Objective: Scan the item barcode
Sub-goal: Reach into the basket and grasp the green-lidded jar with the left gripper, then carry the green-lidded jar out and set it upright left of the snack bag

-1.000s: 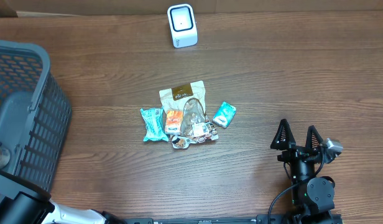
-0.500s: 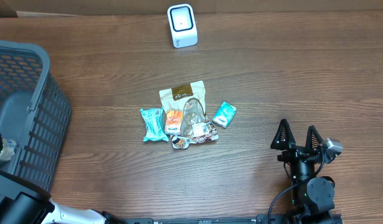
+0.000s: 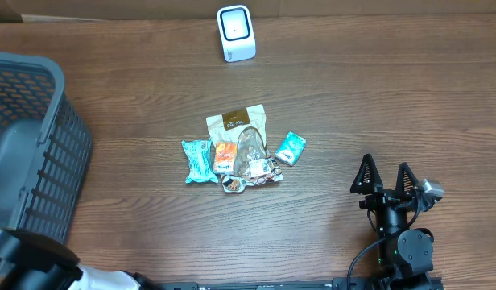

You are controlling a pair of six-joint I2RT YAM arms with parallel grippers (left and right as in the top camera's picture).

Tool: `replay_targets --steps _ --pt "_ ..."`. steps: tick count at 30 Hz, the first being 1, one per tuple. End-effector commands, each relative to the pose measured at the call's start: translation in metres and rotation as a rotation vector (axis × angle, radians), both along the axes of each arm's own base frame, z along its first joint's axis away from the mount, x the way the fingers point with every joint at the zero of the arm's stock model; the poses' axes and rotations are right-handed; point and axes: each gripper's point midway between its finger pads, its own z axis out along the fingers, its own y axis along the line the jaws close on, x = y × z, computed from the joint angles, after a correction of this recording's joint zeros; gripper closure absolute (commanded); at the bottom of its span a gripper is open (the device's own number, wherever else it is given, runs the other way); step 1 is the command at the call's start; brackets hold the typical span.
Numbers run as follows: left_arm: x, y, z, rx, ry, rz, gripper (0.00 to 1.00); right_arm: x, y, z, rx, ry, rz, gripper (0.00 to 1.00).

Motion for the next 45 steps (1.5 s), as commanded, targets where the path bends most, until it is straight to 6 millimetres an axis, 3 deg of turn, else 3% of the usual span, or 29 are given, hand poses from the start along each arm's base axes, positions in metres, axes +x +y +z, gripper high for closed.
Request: replay_targets --steps 1,3,4,7,11,14,18,23,33,35,40,45 --pt "0.024 -0.053 0.095 0.019 -0.273 -0.101 0.54 0.000 0.000 -0.002 -0.003 -0.005 0.003 0.00" --pt "0.033 -0.079 0.123 0.015 -0.355 -0.160 0.54 0.000 0.000 -0.002 -0.003 -0.005 0.003 0.00" --pt "0.040 -0.104 0.143 0.013 -0.405 -0.220 0.55 0.000 0.000 -0.002 -0.003 -0.005 0.003 0.00" --pt "0.051 -0.160 0.171 0.009 -0.473 -0.364 0.58 0.000 0.000 -0.002 -0.003 -0.004 0.003 0.00" --pt "0.057 -0.240 0.189 0.018 -0.505 -0.566 0.56 0.000 0.000 -0.002 -0.003 -0.005 0.003 0.00" --pt "0.057 -0.292 0.187 0.033 -0.477 -0.696 0.53 0.000 0.000 -0.002 -0.003 -0.005 0.003 0.00" --pt "0.054 -0.337 0.152 0.020 -0.313 -0.758 0.53 0.000 0.000 -0.002 -0.003 -0.004 0.003 0.00" --pt "0.049 -0.360 0.098 0.042 -0.060 -0.773 0.50 0.000 0.000 -0.002 -0.003 -0.005 0.003 0.00" --pt "0.049 -0.363 -0.019 0.082 0.459 -0.774 0.51 0.000 0.000 -0.002 -0.003 -0.004 0.003 0.00" --pt "0.050 -0.364 -0.053 0.076 0.569 -0.781 0.51 0.000 0.000 -0.002 -0.003 -0.005 0.003 0.00" --pt "0.049 -0.366 -0.111 0.041 0.701 -0.789 0.51 0.000 0.000 -0.002 -0.003 -0.005 0.003 0.00" --pt "0.049 -0.366 -0.153 0.035 0.729 -0.788 0.51 0.000 0.000 -0.002 -0.003 -0.005 0.003 0.00"
